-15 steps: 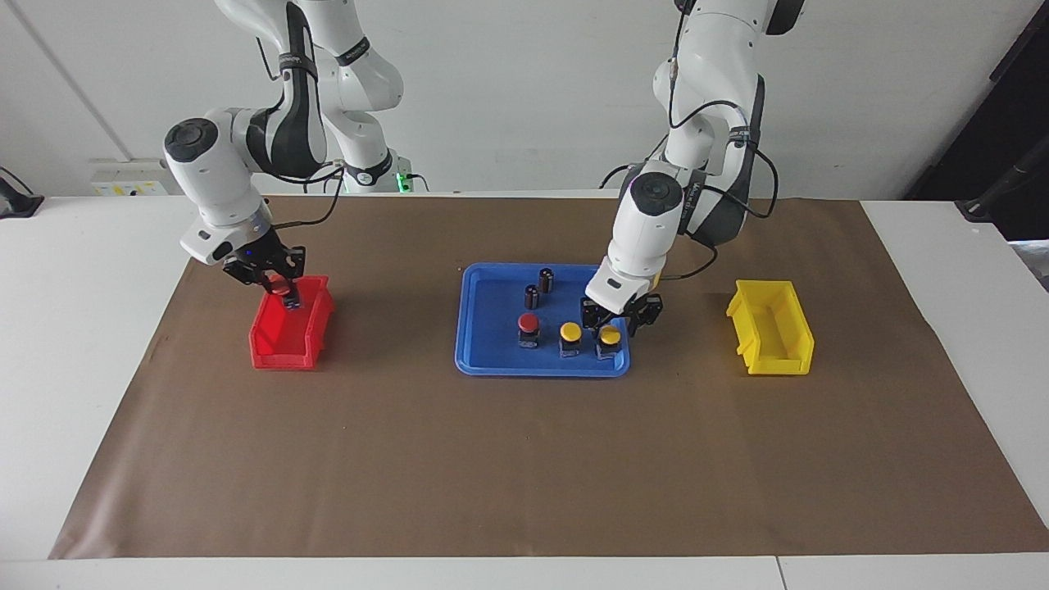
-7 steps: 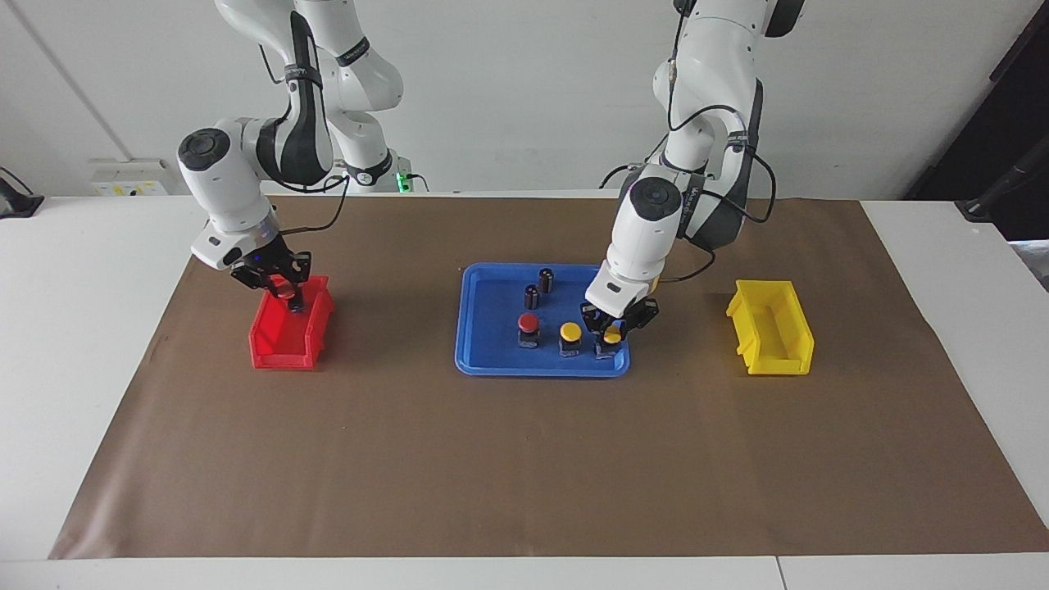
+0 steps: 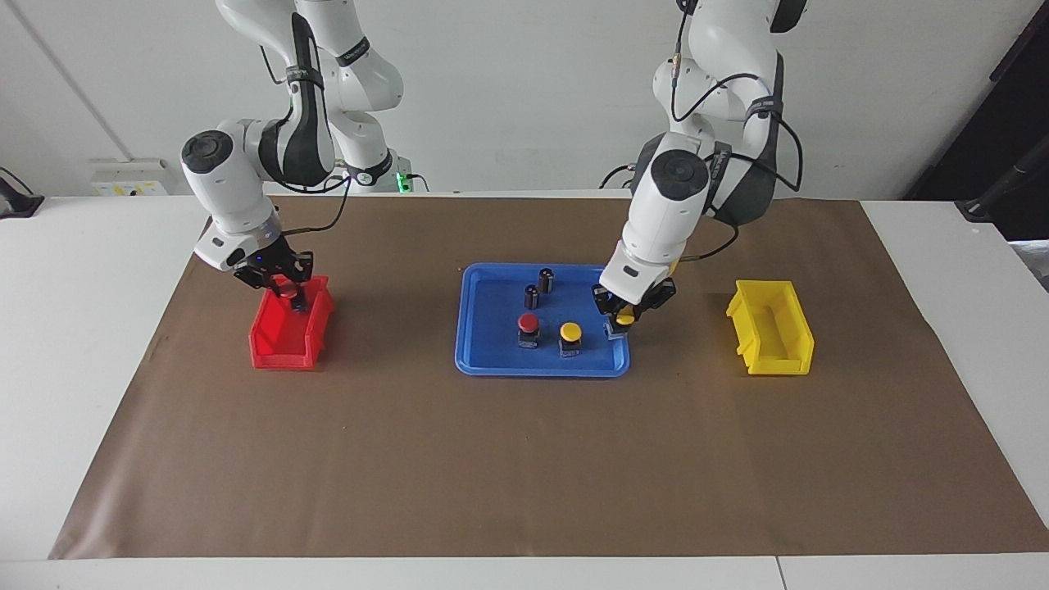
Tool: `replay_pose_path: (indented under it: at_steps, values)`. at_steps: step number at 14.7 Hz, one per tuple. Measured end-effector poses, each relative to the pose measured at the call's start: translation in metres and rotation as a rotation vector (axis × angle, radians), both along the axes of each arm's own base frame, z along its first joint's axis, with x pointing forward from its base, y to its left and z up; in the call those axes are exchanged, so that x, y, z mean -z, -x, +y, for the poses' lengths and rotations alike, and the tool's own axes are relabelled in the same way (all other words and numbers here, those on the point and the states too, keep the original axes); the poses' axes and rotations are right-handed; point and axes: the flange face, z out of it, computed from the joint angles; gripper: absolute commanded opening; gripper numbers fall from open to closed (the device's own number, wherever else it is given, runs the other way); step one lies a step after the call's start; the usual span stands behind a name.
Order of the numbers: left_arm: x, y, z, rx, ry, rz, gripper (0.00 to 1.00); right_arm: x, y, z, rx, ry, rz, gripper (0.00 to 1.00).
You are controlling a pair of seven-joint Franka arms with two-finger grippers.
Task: Sort red and yellow buttons by color
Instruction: 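Carry the yellow button to the yellow bin and release it with the left gripper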
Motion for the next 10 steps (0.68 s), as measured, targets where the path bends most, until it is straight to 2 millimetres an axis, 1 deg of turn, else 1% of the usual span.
replay_pose_path:
  at_steps: [1,2,3,4,5,6,7,8,9,10]
  values:
    - [-0.019,-0.011,0.032,0.029,-0.002,0.011,0.02,0.000,0.000,0.000,0.000,0.000,0.000,0.46]
    - [-0.032,-0.021,0.068,0.070,-0.001,0.022,0.02,0.000,0.000,0.000,0.000,0.000,0.000,0.53]
    - [-0.041,-0.030,0.107,0.112,0.003,0.031,0.02,0.000,0.000,0.000,0.000,0.000,0.000,0.67]
    - [-0.045,-0.037,0.145,0.142,0.009,0.036,0.02,0.000,0.000,0.000,0.000,0.000,0.000,0.70]
    - [-0.047,-0.042,0.179,0.167,0.015,0.036,0.02,0.000,0.000,0.000,0.000,0.000,0.000,0.70]
    - [-0.045,-0.045,0.206,0.184,0.017,0.036,0.02,0.000,0.000,0.000,0.000,0.000,0.000,0.70]
    - [-0.039,-0.047,0.225,0.191,0.010,0.032,0.02,-0.001,-0.001,0.000,0.000,0.000,0.000,0.70]
    - [-0.030,-0.047,0.236,0.188,0.000,0.016,0.02,-0.005,-0.002,0.000,0.000,0.000,0.006,0.70]
    - [-0.018,-0.044,0.242,0.181,-0.006,0.003,0.02,-0.014,-0.007,-0.001,0.001,0.001,0.019,0.69]
    - [-0.005,-0.039,0.245,0.177,-0.008,-0.004,0.02,-0.029,-0.014,0.000,-0.001,0.002,0.032,0.69]
